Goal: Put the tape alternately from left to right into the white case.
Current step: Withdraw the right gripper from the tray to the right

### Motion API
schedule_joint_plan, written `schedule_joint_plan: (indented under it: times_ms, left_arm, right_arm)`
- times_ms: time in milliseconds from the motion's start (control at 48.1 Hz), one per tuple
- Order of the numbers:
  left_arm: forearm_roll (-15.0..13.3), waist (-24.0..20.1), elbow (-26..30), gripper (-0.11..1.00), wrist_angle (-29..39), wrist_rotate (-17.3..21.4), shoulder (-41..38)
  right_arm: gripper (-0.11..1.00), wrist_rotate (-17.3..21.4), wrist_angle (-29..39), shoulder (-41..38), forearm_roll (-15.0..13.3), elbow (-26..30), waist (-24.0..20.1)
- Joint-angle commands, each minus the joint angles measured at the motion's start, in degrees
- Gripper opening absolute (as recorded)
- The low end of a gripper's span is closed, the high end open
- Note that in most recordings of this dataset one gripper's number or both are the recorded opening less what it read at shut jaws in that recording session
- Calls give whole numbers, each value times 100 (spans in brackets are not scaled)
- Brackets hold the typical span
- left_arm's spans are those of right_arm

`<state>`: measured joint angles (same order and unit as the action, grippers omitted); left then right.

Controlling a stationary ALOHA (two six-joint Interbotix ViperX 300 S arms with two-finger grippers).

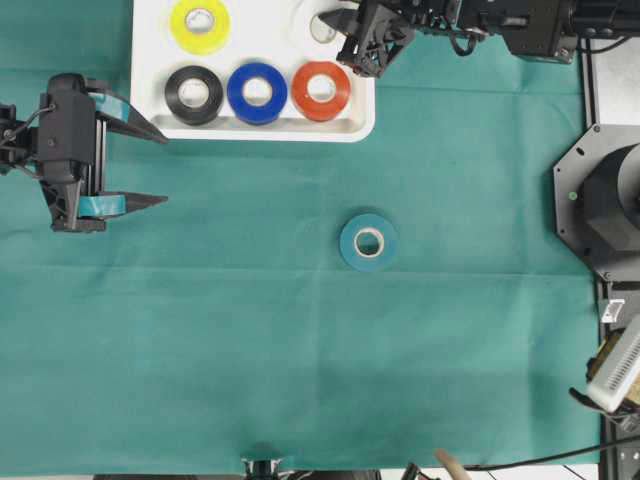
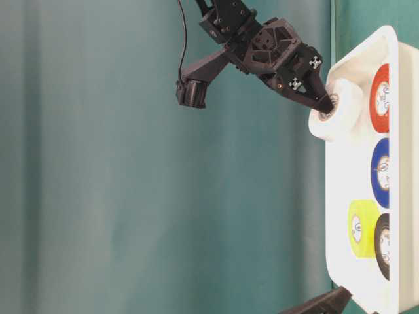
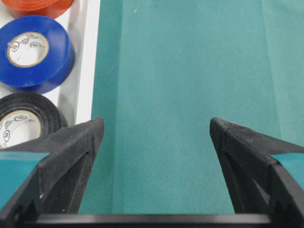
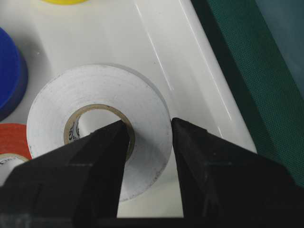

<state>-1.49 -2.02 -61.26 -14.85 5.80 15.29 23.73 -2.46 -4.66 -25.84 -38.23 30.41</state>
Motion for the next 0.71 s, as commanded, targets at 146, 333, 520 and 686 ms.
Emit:
schedule_joint_plan:
  times_ms: [146,333,520,686]
  left_arm:
    - [0,9,35,95,-26,-9,97]
    - [0,9,44,95,-26,-9,97]
    - [0,9,44,95,-26,-9,105]
    - [0,9,35,95,-26,-9,202]
  right_arm:
    - [3,-9,-44,88,-9,132,9]
    - [27,0,-53,88,-9,132,9]
    - [82,0,-44,88,-9,105,9]
    - [85,0,-44,88,-9,88,9]
